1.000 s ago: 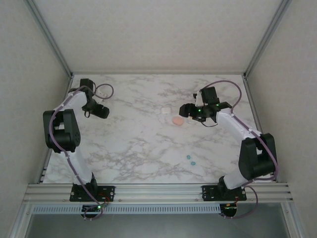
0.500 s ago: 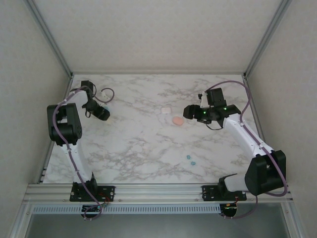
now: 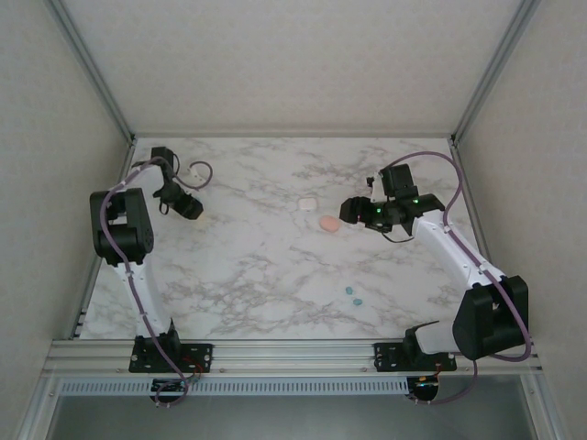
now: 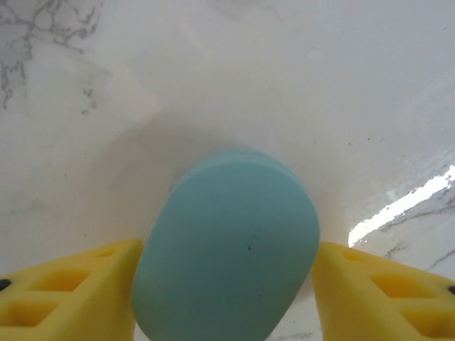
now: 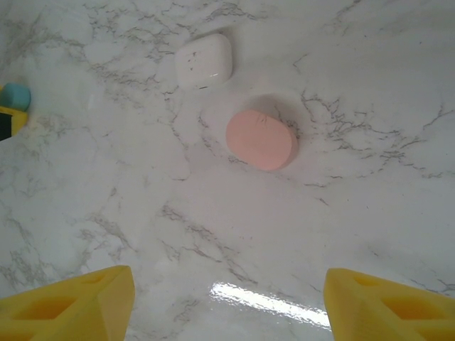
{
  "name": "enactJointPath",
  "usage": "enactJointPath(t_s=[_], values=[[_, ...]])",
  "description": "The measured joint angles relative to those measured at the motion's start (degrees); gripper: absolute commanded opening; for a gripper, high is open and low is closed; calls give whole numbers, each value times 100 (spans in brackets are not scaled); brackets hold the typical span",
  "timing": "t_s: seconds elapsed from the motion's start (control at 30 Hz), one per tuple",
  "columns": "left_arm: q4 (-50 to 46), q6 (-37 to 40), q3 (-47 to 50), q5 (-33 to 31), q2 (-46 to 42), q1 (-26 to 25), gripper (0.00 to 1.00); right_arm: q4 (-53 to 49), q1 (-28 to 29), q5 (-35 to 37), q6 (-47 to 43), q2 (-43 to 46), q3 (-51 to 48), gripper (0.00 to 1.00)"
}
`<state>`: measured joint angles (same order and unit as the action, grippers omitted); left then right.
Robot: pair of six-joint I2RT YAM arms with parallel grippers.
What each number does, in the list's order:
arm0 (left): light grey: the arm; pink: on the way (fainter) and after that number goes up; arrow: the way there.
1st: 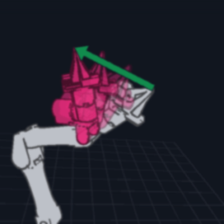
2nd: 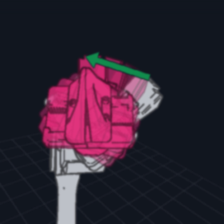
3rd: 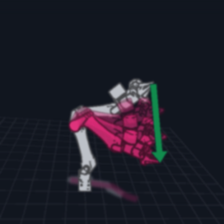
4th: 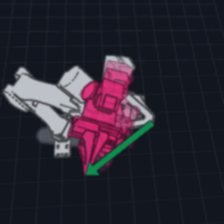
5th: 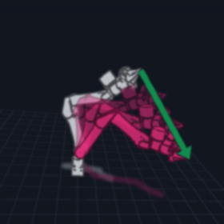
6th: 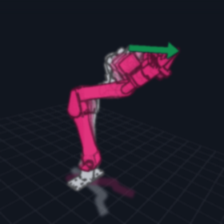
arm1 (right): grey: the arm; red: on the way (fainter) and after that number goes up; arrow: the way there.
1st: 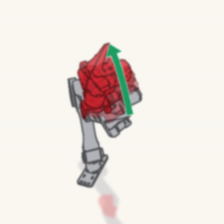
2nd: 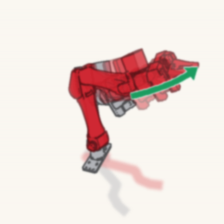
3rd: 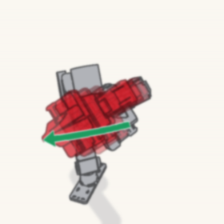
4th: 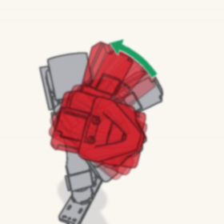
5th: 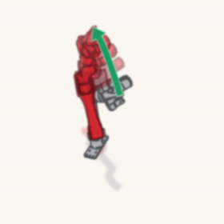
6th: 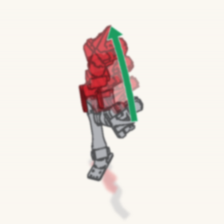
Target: Insert wireless bluetooth earbuds into charging case
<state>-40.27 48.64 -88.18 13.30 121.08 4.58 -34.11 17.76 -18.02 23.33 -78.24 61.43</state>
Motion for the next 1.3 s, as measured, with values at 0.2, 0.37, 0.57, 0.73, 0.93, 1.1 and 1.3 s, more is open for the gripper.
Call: enactJointPath(t_s=[0.2, 0.37, 0.57, 0.73, 0.93, 1.1, 1.3], values=[[-116, 87, -92, -2, 48, -79, 36, 0, 0, -15, 63, 0, 0, 72], [-293, 105, -85, 17, -136, -271, 33, 26, 0, -162, 286, 4, 0, 71], [-474, 87, 186, 529, -1449, -1097, 33, 339, 0, -719, 859, 57, -4, 68], [-457, -2, 459, 1493, -2852, -2146, 33, 793, 2, -1344, 1543, 280, -11, 63], [-378, -262, 636, 2225, -3742, -3128, 34, 1235, 140, -2076, 2247, 533, 11, 59], [-334, -435, 688, 2291, -3862, -3595, 34, 1333, 437, -2400, 2605, 595, 236, 60], [-339, -538, 688, 2264, -3862, -3810, 35, 1217, 911, -2492, 2653, 570, 822, 61]])
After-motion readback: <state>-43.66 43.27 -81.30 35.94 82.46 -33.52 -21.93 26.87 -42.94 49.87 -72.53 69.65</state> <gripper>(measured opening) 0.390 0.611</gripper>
